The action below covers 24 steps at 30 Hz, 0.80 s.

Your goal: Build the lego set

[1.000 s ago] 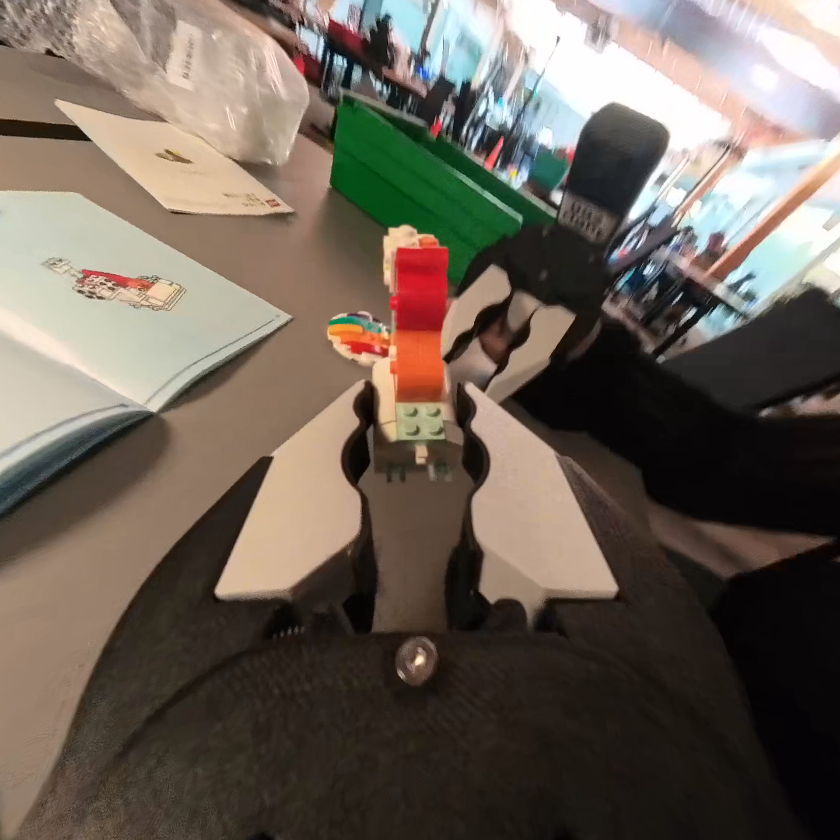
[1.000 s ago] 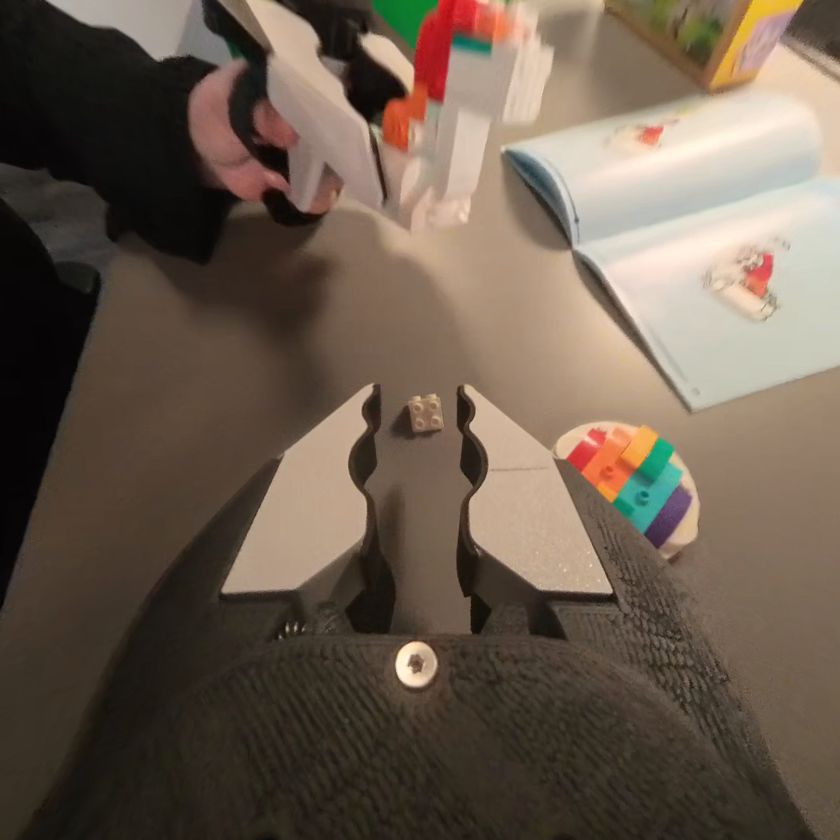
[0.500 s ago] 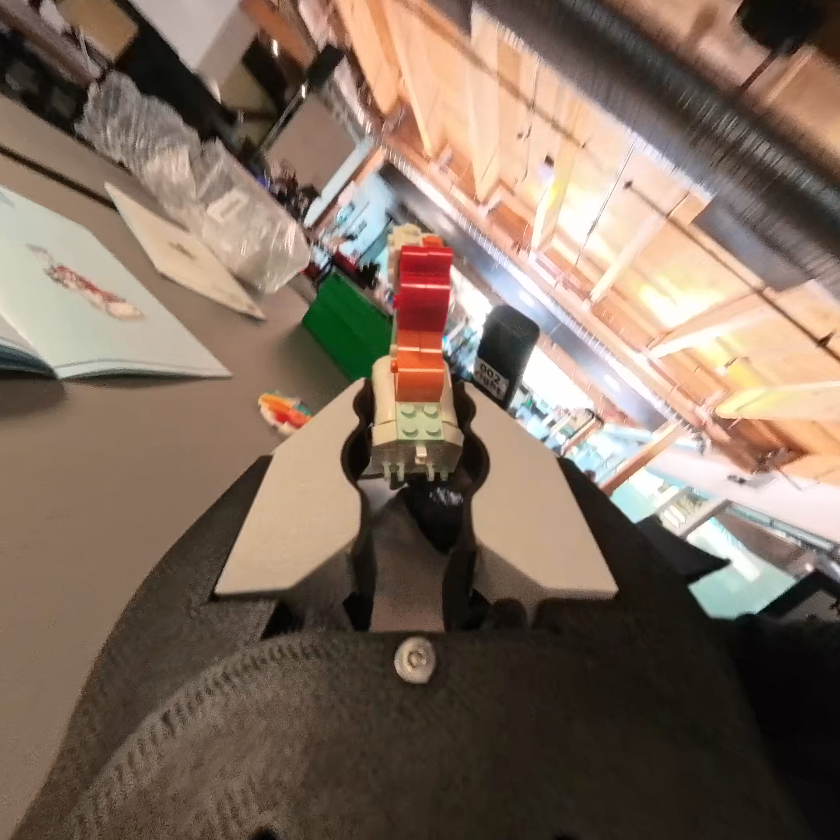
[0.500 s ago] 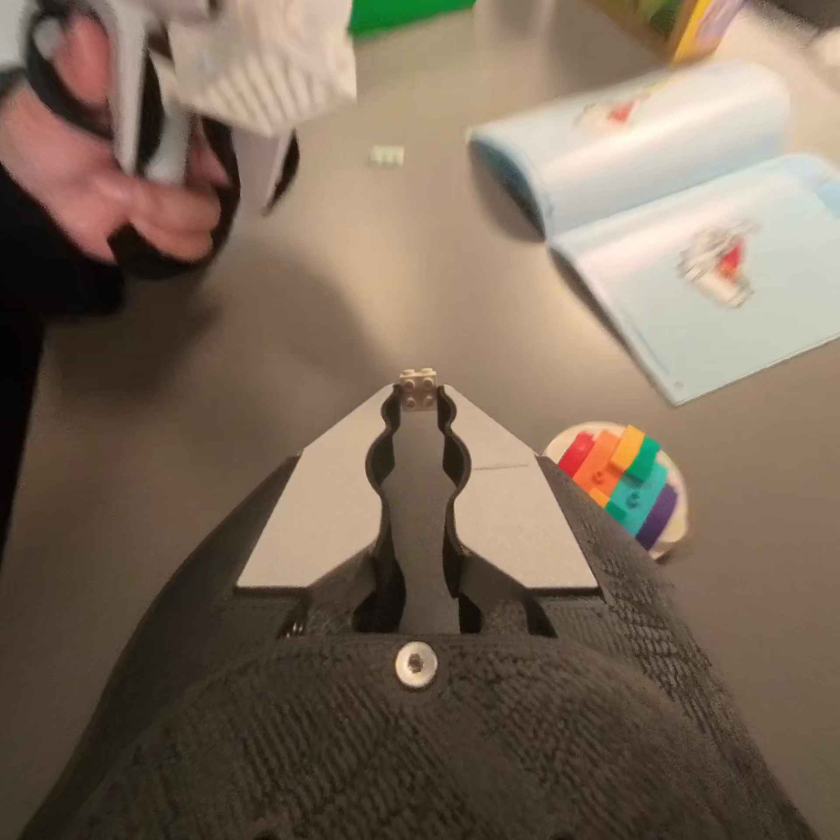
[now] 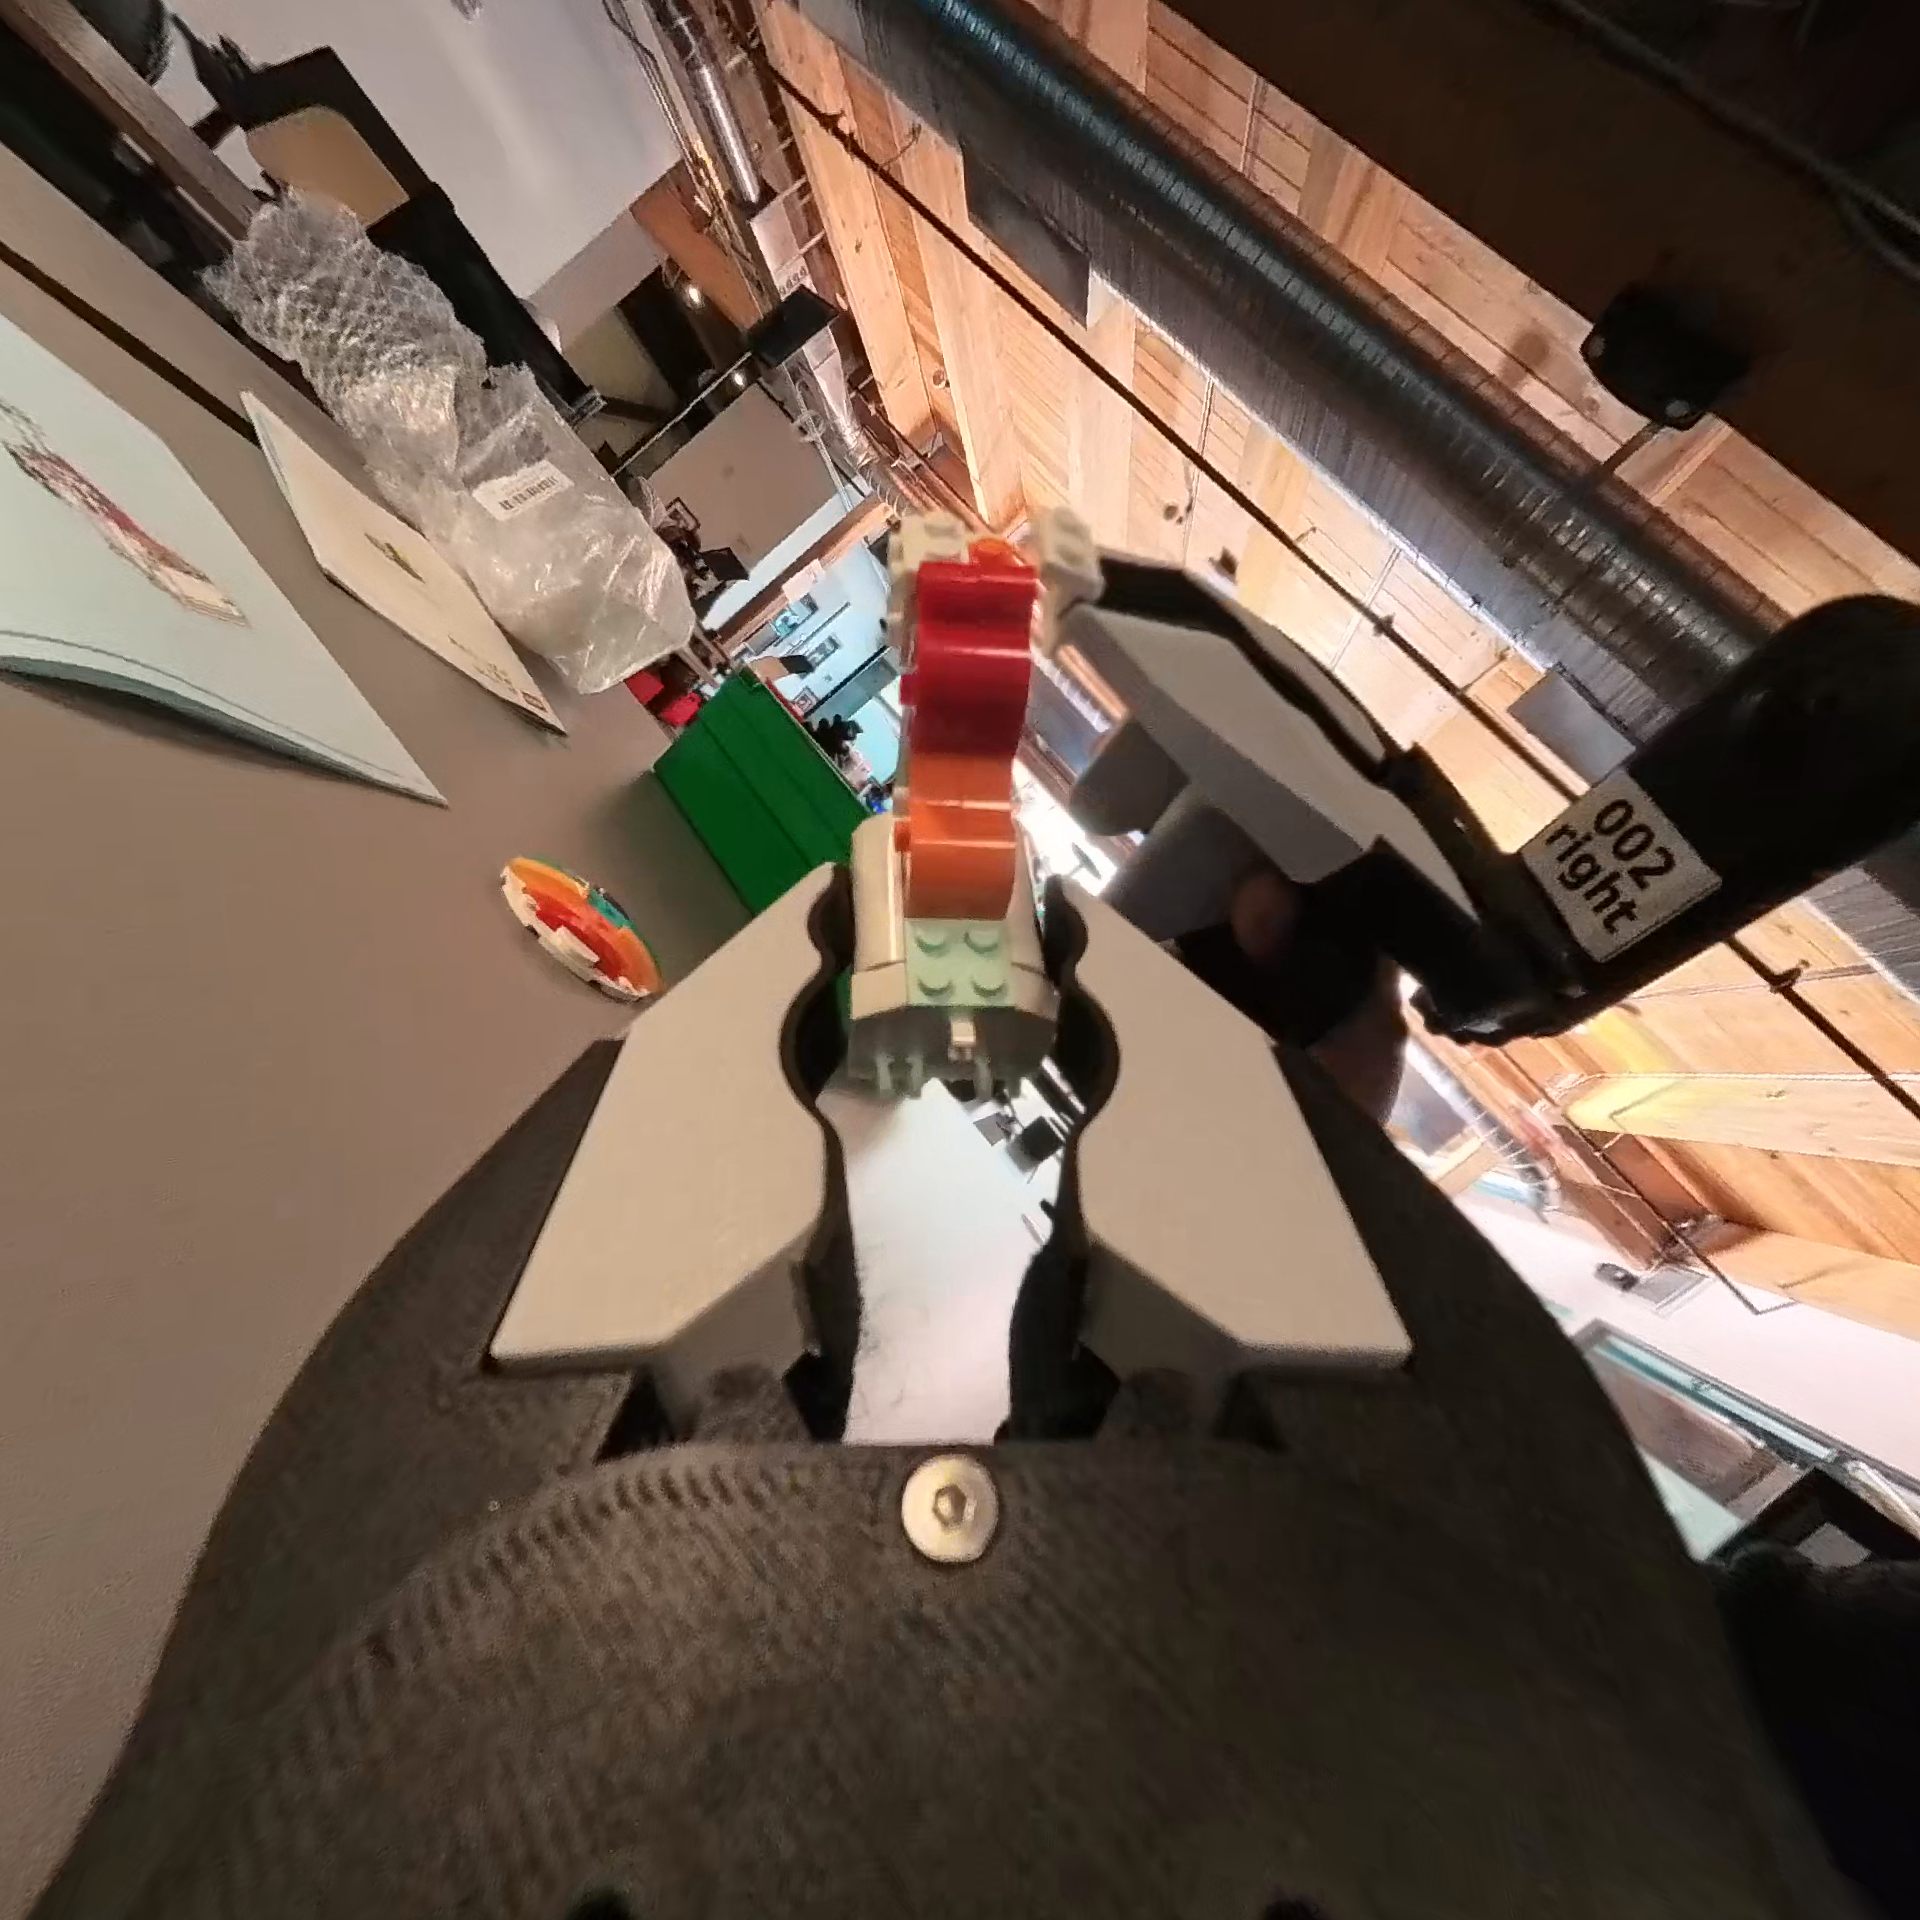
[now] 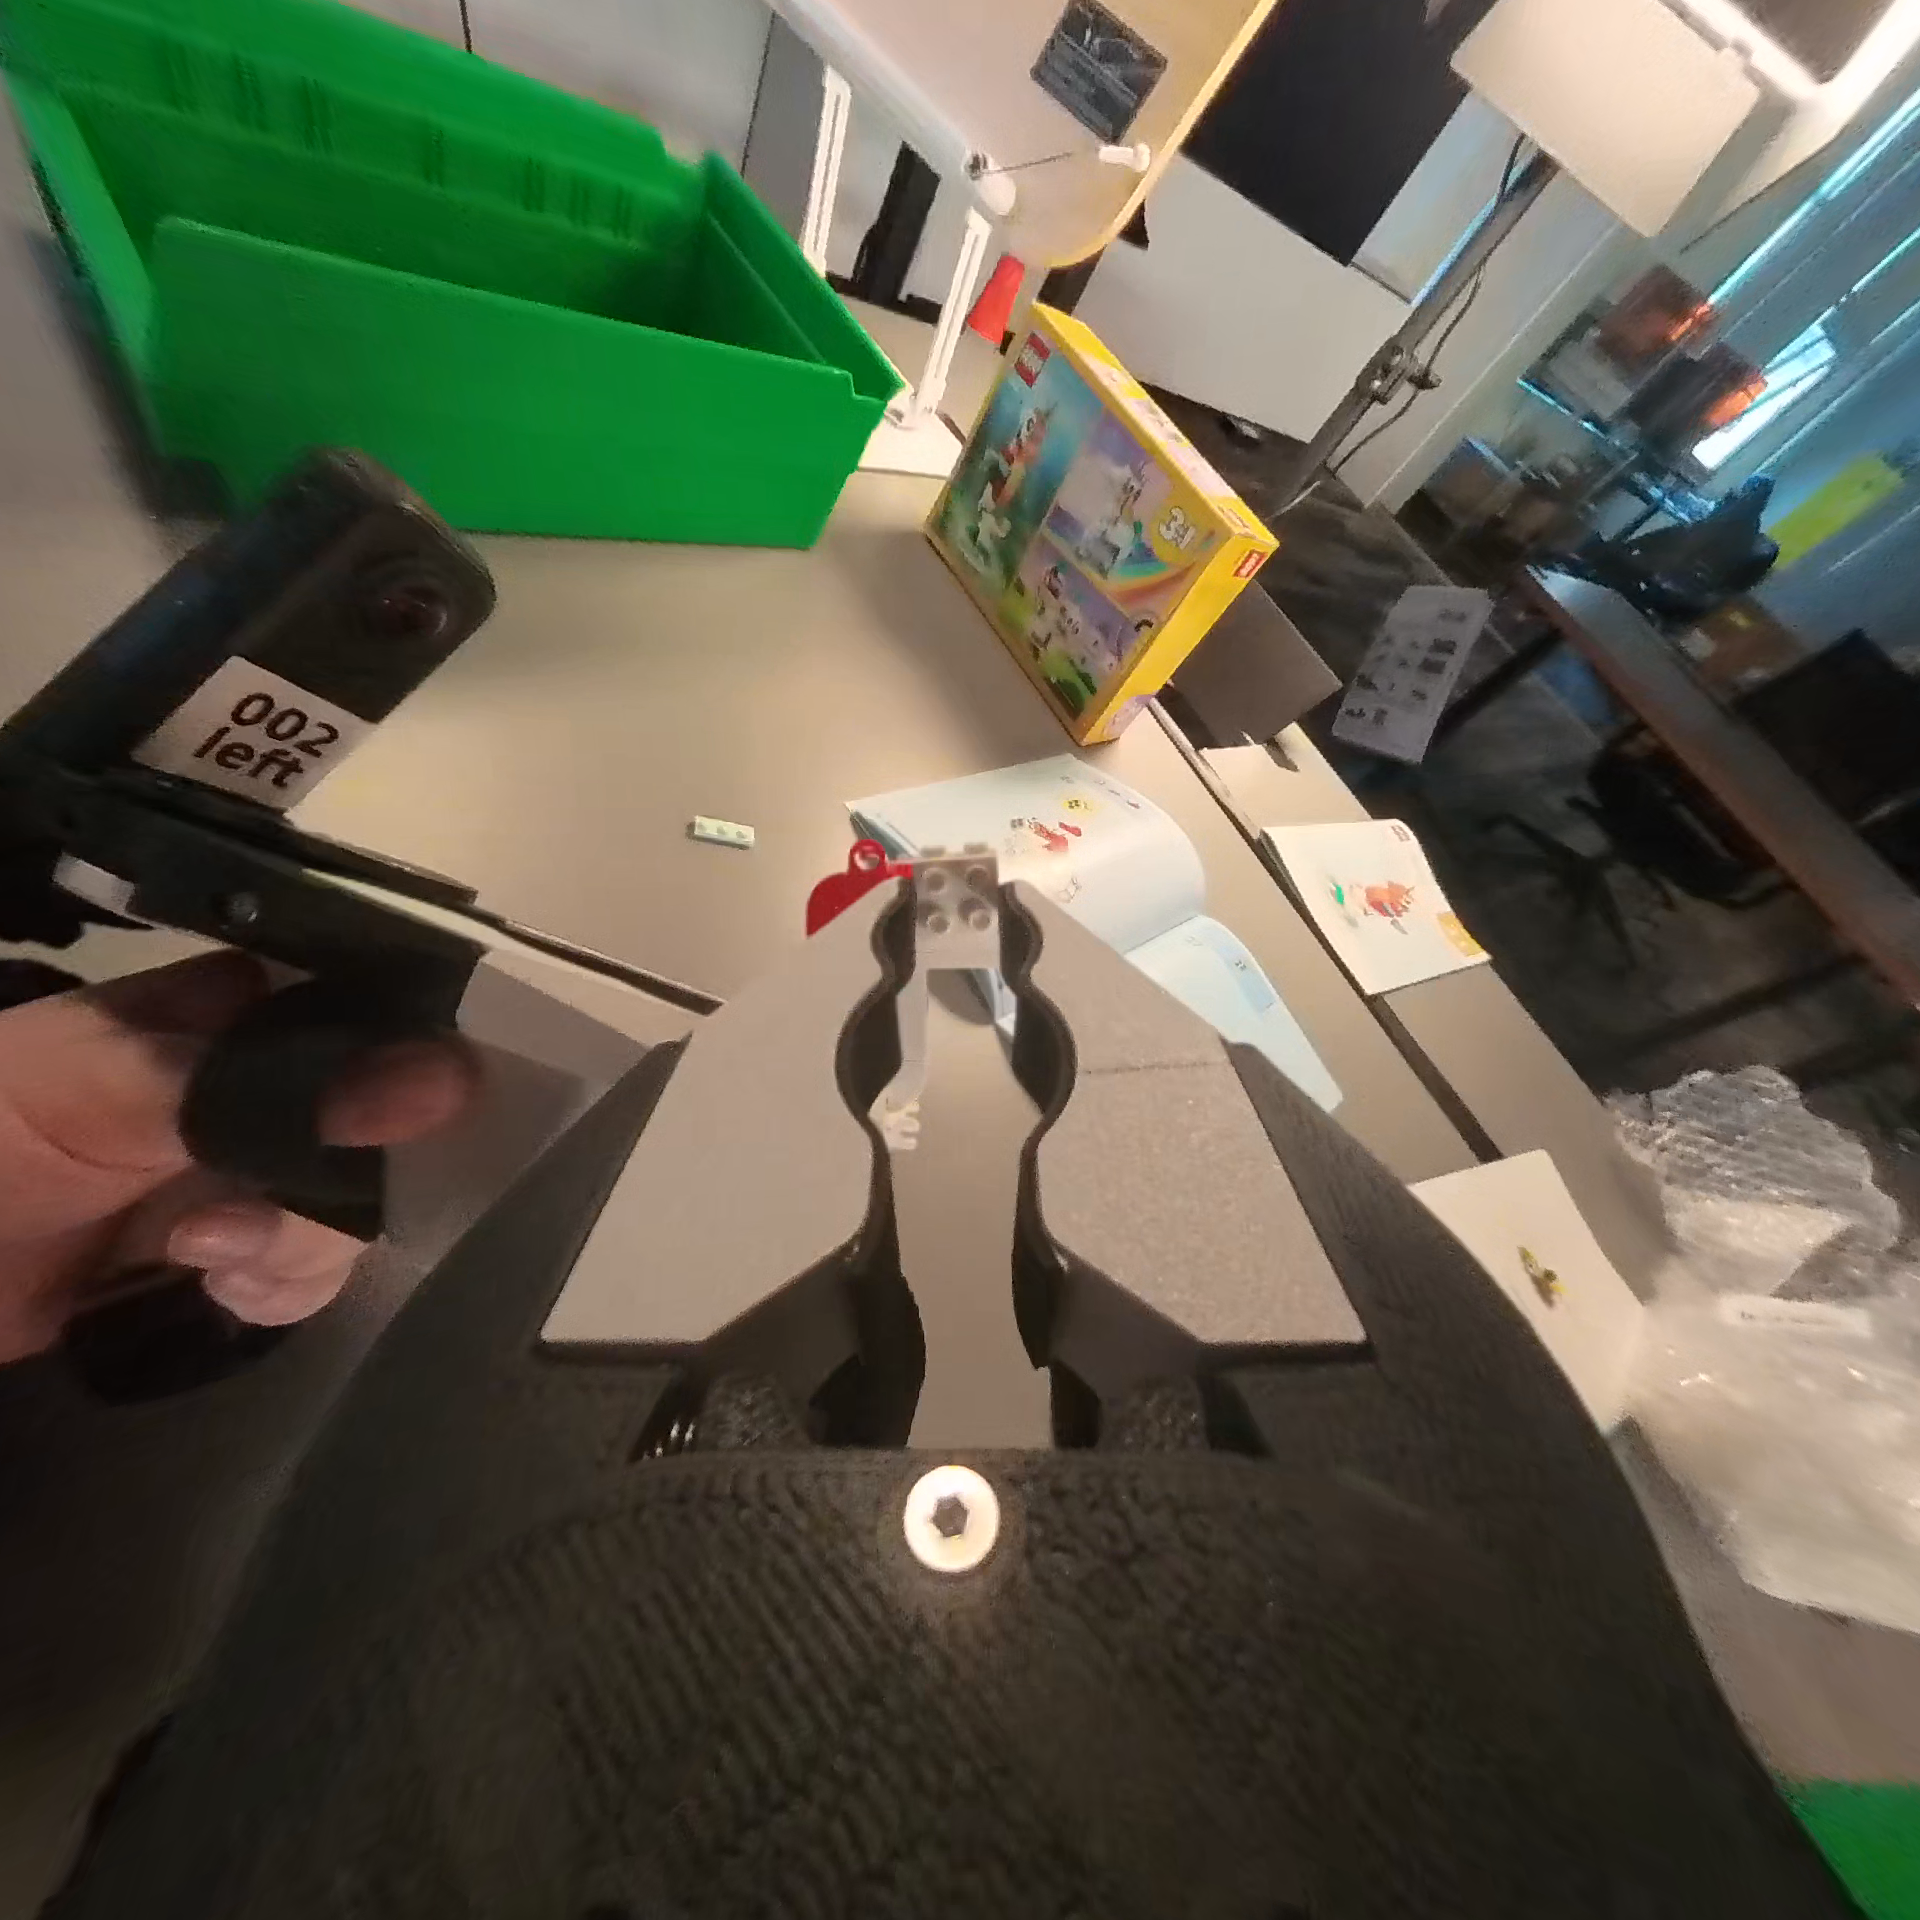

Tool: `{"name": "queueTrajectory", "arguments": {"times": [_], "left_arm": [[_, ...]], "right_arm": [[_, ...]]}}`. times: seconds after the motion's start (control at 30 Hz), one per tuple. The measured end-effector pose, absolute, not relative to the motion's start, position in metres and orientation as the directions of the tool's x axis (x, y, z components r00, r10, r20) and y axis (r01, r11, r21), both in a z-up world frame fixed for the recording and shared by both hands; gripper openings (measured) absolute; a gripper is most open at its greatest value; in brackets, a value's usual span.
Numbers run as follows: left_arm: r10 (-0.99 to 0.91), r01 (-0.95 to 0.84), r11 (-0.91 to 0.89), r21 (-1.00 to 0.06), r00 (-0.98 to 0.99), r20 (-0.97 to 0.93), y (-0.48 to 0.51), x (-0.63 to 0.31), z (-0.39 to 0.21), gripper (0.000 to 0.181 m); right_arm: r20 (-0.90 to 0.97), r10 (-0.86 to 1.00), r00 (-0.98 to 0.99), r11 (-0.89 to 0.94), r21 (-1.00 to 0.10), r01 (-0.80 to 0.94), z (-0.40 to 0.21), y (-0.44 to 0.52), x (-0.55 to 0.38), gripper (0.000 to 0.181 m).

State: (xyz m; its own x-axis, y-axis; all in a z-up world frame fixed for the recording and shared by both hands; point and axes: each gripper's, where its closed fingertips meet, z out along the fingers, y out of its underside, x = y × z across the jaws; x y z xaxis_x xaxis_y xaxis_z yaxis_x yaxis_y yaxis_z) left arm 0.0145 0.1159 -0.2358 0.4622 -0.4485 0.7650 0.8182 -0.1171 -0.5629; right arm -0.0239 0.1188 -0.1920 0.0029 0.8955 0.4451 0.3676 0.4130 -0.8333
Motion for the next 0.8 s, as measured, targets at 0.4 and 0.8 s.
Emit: {"name": "queueTrajectory", "arguments": {"times": [0.4, 0.8], "left_arm": [[-0.437, 0.8, -0.133, -0.585, 0.482, 0.759, 0.118, 0.023, -0.241, 0.036], [-0.402, 0.823, -0.156, -0.546, 0.452, 0.796, 0.123, 0.021, -0.246, 0.036]], "right_arm": [[0.303, 0.952, 0.036, 0.258, -0.863, 0.435, -0.204, 0.12, -0.017, 0.015], [0.25, 0.968, 0.018, 0.196, -0.798, 0.569, -0.211, 0.125, -0.024, 0.014]]}}
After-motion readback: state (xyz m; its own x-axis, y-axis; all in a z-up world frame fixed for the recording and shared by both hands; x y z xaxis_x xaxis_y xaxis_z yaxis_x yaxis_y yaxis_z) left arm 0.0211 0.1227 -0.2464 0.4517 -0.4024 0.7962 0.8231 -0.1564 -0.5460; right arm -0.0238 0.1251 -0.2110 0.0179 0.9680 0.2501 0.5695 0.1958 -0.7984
